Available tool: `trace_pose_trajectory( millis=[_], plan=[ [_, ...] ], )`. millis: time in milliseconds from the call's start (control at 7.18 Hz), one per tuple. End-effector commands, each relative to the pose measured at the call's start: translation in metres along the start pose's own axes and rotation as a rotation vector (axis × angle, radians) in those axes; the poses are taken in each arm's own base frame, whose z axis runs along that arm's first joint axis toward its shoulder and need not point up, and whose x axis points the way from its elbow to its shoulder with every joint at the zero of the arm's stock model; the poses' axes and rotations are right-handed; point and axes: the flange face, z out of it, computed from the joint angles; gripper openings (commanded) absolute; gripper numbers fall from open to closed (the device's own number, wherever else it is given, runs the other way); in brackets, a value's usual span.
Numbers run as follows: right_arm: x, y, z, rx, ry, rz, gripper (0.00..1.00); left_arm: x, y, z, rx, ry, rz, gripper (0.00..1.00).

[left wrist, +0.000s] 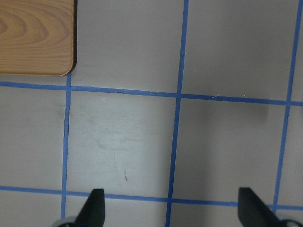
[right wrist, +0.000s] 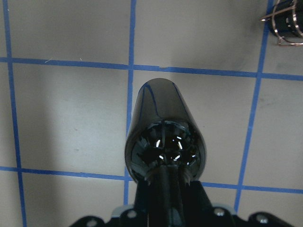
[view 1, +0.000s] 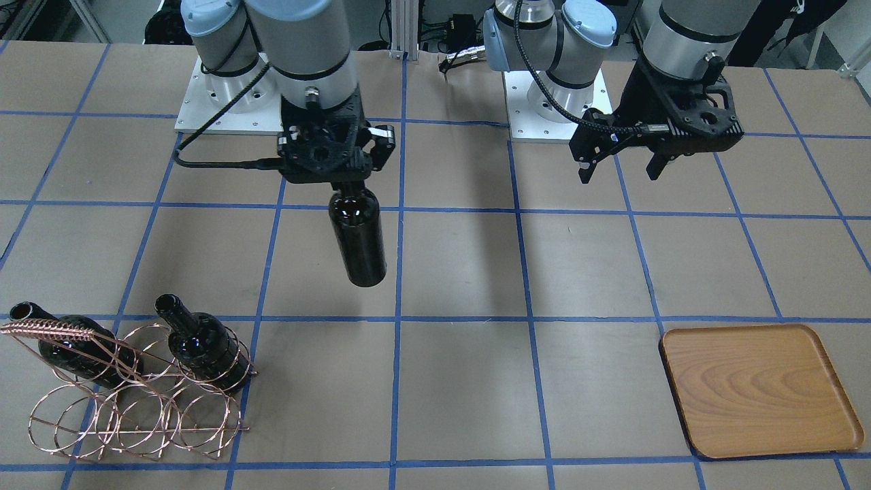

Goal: Take wine from basket and place on tray
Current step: 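Carry the bottle toward the table center and stand it upright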

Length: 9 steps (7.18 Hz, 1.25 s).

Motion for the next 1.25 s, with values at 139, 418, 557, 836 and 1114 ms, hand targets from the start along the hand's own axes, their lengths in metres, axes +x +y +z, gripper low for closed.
trace_pose_trajectory(
  millis=[139, 418, 557, 836, 1114],
  plan=[
    [-0.066, 0.017, 0.059, -0.002, -0.006, 0.035, 0.0, 0.004, 0.01, -0.005, -0.067, 0.038, -0.001, 1.0],
    [-0.064, 0.019, 0.069, -0.016, 0.004, 0.036, 0.0, 0.003, 0.003, 0.0, -0.034, 0.036, 0.001, 1.0],
    [-0.065, 0.018, 0.073, -0.022, 0.005, 0.037, 0.0, 0.003, 0.004, 0.0, -0.032, 0.033, 0.003, 1.0],
    [-0.066, 0.014, 0.078, -0.019, 0.009, 0.035, 0.49, 0.001, 0.003, 0.007, -0.047, 0.028, 0.028, 1.0],
    [-0.062, 0.011, 0.063, 0.014, -0.006, 0.04, 0.99, 0.0, 0.001, 0.008, -0.05, 0.022, 0.022, 1.0]
  ],
)
